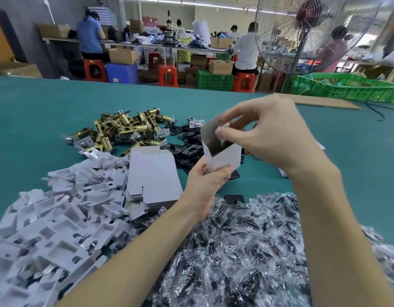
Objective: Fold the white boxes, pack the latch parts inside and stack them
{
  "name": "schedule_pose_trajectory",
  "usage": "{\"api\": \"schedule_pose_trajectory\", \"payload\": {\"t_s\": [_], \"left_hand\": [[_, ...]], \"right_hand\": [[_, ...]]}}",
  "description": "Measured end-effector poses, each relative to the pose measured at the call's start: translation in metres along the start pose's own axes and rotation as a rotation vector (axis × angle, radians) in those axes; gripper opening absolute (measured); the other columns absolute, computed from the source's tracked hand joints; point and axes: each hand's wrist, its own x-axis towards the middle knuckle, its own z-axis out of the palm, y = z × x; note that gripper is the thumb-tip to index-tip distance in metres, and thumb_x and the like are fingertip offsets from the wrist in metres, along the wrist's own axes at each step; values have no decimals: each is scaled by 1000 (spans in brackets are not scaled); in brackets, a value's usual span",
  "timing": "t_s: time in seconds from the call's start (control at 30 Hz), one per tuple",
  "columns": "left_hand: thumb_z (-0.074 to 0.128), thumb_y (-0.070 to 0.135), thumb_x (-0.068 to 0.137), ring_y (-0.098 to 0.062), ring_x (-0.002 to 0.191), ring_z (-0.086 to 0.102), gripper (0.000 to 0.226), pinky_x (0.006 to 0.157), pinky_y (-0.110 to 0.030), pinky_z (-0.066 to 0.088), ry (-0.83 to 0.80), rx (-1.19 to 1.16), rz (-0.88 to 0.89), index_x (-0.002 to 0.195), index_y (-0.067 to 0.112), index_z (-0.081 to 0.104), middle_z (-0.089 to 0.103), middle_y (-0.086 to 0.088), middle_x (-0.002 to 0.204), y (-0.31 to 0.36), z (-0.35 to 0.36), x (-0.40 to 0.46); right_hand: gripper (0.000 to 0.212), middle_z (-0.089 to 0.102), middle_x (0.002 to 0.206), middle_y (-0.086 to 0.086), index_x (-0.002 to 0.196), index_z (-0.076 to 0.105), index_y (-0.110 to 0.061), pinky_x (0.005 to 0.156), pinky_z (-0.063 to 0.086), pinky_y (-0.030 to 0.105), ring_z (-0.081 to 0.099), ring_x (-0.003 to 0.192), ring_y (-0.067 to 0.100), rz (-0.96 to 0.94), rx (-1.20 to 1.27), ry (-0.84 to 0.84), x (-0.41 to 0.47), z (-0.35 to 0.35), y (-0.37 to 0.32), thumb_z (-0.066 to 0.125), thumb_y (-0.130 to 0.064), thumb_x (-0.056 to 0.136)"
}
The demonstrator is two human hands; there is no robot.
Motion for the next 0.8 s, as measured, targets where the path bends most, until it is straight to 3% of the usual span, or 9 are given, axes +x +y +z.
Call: {"api": "schedule_pose_trajectory", "payload": {"t_s": [0.17,0.3,0.57,0.67,0.8], "left_hand": [[69,-7,89,-25,113,67,13,106,-42,52,18,23,-1,96,0,62,68,-18,119,-3,-2,0],[70,-5,89,-25,114,67,23,105,-41,52,16,42,-12,104,13,67,68,-20,126,-2,-1,-1],[71,-2,90,-29,121,65,25,105,-42,52,25,58,-25,107,16,67,68,-18,128,-2,0,-1],[70,-1,91,-27,118,67,25,105,-43,53,21,53,-26,110,16,65,69,-15,126,-4,-2,1],[68,3,94,-27,115,67,30,98,-40,57,69,48,-21,120,13,57,66,-10,124,-5,-4,4]], "right_hand": [[10,76,82,-15,91,77,-36,73,60,36,65,60,9,72,-196,-18,0,13,6,76,-42,82],[4,74,70,-16,86,73,-35,70,60,33,64,45,2,68,-181,-20,1,14,8,76,-36,84],[6,75,78,-10,85,78,-33,73,60,35,71,77,17,91,-218,16,1,19,9,79,-36,80],[10,73,75,-15,83,79,-31,71,59,32,70,76,9,79,-128,38,2,20,11,77,-41,83],[21,74,70,-11,77,75,-29,62,60,37,68,57,9,116,148,295,7,24,18,65,-43,89]]}}
